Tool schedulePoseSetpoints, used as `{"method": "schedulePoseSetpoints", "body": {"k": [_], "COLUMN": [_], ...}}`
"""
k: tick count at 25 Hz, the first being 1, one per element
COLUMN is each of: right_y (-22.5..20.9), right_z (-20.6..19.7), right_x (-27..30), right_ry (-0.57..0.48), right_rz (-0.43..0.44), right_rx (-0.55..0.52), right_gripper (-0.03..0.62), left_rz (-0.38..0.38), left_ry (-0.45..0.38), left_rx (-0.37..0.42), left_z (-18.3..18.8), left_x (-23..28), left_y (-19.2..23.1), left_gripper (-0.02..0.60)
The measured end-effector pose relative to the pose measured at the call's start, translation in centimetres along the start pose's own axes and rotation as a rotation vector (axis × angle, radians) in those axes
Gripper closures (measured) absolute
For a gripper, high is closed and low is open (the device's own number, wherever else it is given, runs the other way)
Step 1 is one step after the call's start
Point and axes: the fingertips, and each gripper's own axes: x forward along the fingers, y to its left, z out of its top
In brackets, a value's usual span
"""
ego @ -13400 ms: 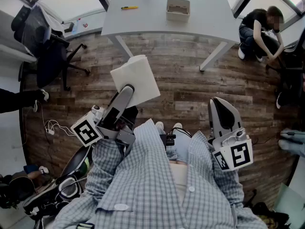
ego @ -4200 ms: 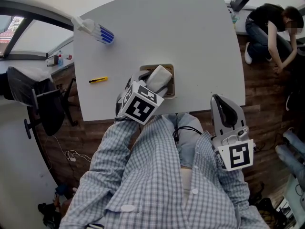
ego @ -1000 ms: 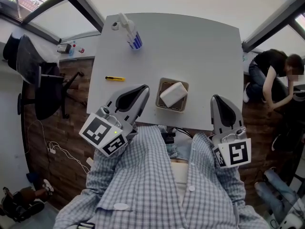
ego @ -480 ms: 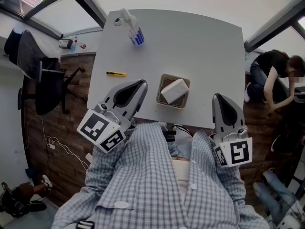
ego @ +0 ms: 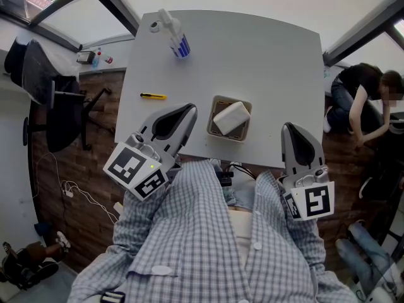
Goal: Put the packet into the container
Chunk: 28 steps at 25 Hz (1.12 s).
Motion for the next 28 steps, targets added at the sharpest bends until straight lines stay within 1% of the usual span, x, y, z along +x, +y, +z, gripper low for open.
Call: {"method": "schedulePoseSetpoints", "body": {"k": [28], "right_y": [0.81], "right_z": [-0.28], "right_x": [0.41], "right_ry": [0.021], "right_rz": [0.012], "right_rx": [-0.027], "right_gripper": [0.582], "left_rz": [-0.041], "left_ry": [0.008], "left_rx": [-0.013], "left_z": [-0.45], "left_x": [0.67], "left_y": [-0.04], "left_gripper": [0.574]}}
